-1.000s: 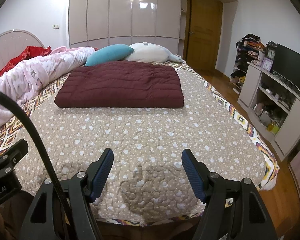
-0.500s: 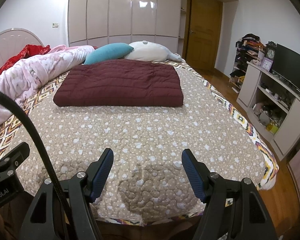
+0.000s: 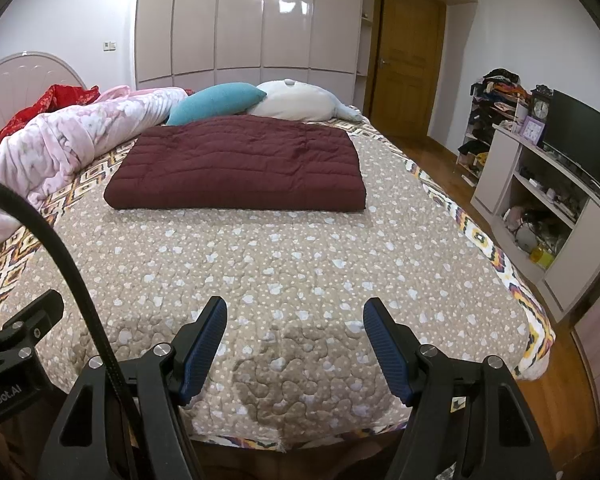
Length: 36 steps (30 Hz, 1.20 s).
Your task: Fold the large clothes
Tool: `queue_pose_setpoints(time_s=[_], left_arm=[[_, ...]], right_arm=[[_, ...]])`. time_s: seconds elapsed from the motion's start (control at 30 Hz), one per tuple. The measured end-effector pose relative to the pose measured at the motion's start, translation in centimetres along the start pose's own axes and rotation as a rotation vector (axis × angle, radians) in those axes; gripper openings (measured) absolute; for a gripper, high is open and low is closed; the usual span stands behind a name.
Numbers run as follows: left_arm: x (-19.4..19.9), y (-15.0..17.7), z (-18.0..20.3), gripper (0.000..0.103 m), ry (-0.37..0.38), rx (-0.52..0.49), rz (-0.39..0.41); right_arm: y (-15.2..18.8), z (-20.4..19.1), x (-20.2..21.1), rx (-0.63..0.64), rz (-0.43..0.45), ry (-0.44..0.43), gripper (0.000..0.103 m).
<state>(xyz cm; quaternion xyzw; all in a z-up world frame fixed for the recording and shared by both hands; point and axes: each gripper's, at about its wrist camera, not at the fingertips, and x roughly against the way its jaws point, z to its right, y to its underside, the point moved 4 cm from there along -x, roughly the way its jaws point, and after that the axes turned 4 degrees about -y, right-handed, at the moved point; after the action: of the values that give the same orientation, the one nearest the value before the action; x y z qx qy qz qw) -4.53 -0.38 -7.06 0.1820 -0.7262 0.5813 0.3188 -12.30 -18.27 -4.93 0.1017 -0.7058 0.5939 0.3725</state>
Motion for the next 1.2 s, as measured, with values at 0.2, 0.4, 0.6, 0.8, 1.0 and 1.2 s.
queue_pose_setpoints(time_s=[0.2, 0.4, 0.6, 0.8, 1.0, 1.2], left_arm=[[-0.14, 0.13, 0.05, 0.103, 0.001, 0.001, -0.008], [-0.12, 0.08, 0.1, 0.103, 0.002, 0.002, -0.009], [-0.24, 0.27, 0.11, 0.103, 0.003, 0.001, -0.012], [-0.39, 0.62, 0.09, 0.103, 0.007, -0.005, -0.018], [-0.43, 0.74, 0.15, 0.103, 0.009, -0.011, -0.02], [-0.41, 0.74, 0.15, 0.103, 0.009, -0.011, -0.019]], right_arm=[[0.06, -0.05, -0.04, -0.004, -0.002, 0.003, 0.074], [0.14, -0.08, -0.1, -0.001, -0.004, 0.004, 0.075], [0.24, -0.07, -0.2, -0.001, -0.006, 0.006, 0.075], [0.36, -0.03, -0.31, 0.001, -0.008, 0.004, 0.075], [0.54, 0.16, -0.45, -0.002, -0.011, 0.003, 0.075], [0.59, 0.23, -0.46, -0.001, -0.012, 0.003, 0.075]])
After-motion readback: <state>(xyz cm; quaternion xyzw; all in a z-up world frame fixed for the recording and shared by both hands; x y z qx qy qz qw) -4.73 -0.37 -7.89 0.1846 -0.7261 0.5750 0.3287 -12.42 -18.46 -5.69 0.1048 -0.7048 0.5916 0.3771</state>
